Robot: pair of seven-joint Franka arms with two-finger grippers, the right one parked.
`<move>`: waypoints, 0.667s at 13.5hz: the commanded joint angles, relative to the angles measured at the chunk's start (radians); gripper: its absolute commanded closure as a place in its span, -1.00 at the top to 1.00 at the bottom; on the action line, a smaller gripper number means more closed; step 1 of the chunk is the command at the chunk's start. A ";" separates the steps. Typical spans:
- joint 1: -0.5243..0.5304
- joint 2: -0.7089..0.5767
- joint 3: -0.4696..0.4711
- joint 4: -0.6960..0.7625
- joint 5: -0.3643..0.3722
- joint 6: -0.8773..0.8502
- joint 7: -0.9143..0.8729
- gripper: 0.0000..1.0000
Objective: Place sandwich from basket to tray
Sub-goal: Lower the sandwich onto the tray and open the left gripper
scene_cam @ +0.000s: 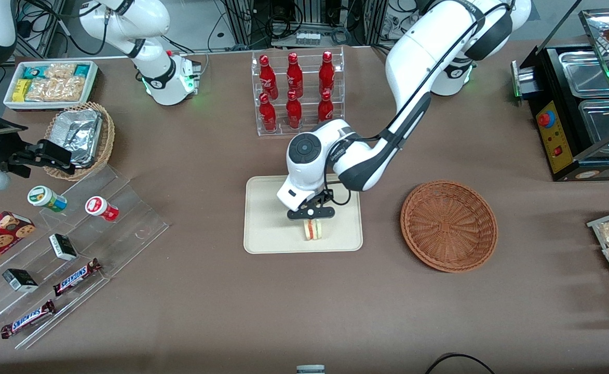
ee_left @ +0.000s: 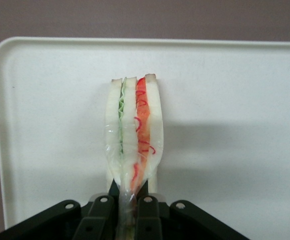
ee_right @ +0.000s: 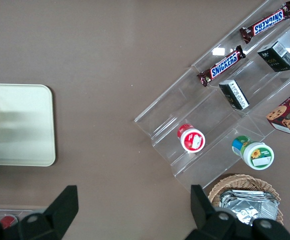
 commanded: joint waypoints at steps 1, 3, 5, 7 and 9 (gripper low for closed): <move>-0.006 -0.018 0.010 -0.039 0.017 0.023 0.024 -1.00; -0.006 -0.020 0.010 -0.050 0.015 0.027 0.024 -1.00; -0.005 -0.020 0.010 -0.048 0.013 0.027 0.024 0.80; 0.000 -0.038 0.008 -0.042 0.012 0.012 0.022 1.00; 0.006 -0.098 0.008 -0.037 0.001 -0.073 0.022 1.00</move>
